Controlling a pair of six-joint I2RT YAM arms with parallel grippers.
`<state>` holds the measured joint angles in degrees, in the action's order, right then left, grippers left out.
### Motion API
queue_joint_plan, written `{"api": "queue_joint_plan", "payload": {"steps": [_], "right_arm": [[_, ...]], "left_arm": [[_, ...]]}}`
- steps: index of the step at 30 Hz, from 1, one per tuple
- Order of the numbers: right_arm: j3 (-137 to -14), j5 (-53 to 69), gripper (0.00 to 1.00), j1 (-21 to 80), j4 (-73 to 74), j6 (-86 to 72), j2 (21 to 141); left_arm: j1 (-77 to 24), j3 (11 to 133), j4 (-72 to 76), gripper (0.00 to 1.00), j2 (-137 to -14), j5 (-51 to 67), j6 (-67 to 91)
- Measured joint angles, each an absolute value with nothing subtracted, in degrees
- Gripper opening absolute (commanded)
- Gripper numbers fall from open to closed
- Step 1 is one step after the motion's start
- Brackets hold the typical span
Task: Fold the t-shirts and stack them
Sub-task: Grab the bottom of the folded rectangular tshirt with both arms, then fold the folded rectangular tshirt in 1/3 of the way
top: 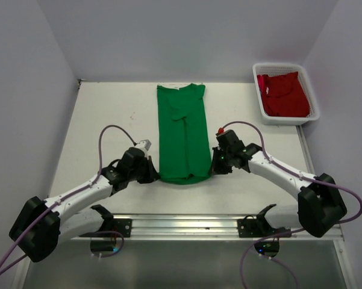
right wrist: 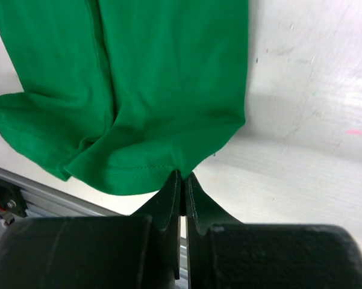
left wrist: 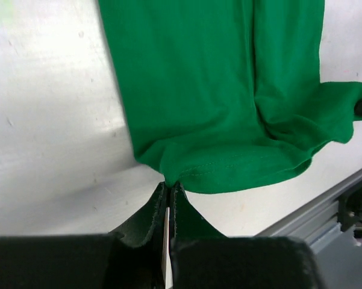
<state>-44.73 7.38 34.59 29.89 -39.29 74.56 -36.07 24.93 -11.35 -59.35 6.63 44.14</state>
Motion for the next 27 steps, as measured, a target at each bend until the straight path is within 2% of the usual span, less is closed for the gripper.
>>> {"api": "queue_joint_plan", "payload": {"steps": [12, 27], "right_arm": [[-61.45, 4.99, 0.0, 29.08, 31.44, -31.97, 88.82], [-75.26, 3.55, 0.0, 27.05, 32.25, -27.59, 103.7]], "left_arm": [[-27.2, 39.24, -8.71, 0.0, -74.59, 2.57, 32.71], [-26.35, 55.16, -4.8, 0.0, -92.07, 1.65, 28.8]]}}
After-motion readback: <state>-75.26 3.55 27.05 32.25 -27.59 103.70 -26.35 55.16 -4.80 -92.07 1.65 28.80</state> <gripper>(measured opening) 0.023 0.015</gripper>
